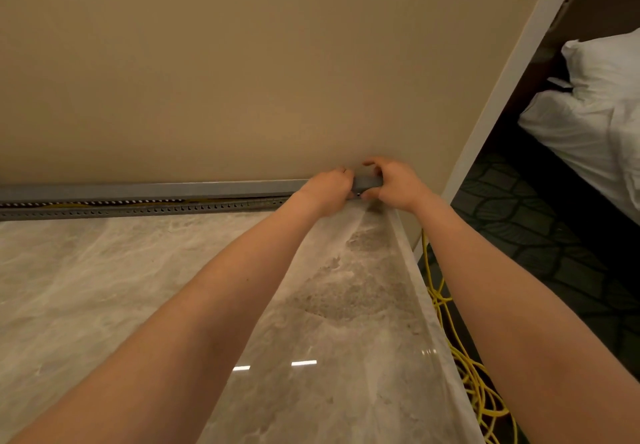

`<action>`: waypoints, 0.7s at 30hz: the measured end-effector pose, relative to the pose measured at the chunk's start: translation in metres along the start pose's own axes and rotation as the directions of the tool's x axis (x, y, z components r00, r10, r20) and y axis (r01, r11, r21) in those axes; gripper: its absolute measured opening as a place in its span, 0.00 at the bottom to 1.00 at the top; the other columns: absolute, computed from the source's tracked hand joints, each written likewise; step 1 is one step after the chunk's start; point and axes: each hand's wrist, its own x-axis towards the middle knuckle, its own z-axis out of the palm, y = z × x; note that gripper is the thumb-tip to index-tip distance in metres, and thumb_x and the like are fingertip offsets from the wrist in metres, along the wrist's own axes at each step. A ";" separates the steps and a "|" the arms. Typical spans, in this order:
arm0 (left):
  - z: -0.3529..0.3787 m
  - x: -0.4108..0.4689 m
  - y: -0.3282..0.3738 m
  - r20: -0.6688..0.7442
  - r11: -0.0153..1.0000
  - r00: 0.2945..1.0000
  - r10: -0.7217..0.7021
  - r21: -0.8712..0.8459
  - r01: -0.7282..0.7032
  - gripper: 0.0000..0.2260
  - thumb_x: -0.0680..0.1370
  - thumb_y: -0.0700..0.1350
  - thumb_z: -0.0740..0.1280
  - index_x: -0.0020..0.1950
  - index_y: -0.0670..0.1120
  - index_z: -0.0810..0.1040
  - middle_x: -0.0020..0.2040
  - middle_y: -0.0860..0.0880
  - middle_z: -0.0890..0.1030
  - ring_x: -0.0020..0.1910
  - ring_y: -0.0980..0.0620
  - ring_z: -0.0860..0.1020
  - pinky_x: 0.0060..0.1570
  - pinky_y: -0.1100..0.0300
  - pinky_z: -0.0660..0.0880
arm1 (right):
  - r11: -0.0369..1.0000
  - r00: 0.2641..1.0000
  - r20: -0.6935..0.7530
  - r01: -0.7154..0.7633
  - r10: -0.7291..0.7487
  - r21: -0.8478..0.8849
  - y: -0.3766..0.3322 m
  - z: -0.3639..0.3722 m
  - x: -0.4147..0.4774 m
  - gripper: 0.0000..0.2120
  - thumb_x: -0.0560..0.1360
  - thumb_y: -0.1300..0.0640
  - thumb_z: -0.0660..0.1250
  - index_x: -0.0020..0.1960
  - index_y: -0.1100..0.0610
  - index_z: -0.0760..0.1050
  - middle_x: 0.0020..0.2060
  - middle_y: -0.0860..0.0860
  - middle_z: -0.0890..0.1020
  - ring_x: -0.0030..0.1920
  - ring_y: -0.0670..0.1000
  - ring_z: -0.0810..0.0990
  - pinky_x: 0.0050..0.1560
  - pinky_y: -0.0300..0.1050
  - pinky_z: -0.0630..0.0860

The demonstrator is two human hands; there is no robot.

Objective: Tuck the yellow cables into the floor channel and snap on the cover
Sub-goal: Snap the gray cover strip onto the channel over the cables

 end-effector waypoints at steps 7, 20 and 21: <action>0.003 0.001 0.004 0.019 0.998 0.999 -0.046 0.033 0.046 0.14 0.81 0.41 0.57 0.65 0.36 0.66 0.63 0.36 0.73 0.60 0.36 0.74 0.55 0.48 0.71 | 0.749 0.893 -0.092 -0.308 0.440 0.587 0.045 0.006 -0.027 0.30 0.68 0.59 0.75 0.67 0.61 0.68 0.63 0.58 0.75 0.63 0.57 0.74 0.61 0.47 0.71; 0.007 0.029 0.053 0.073 0.997 0.994 0.078 -0.001 -0.078 0.24 0.81 0.45 0.54 0.77 0.45 0.53 0.70 0.39 0.66 0.68 0.38 0.67 0.67 0.45 0.65 | 0.609 0.913 0.029 -0.295 0.407 0.736 0.049 0.017 -0.026 0.20 0.78 0.66 0.62 0.69 0.64 0.67 0.67 0.60 0.74 0.69 0.58 0.70 0.60 0.38 0.69; 0.010 0.034 0.058 0.038 0.995 0.994 0.102 0.000 -0.102 0.23 0.82 0.46 0.53 0.77 0.44 0.54 0.70 0.39 0.67 0.68 0.38 0.67 0.66 0.45 0.65 | 0.602 0.917 0.035 -0.290 0.398 0.744 0.049 0.017 -0.026 0.20 0.78 0.68 0.60 0.69 0.66 0.67 0.67 0.62 0.73 0.68 0.59 0.70 0.52 0.30 0.71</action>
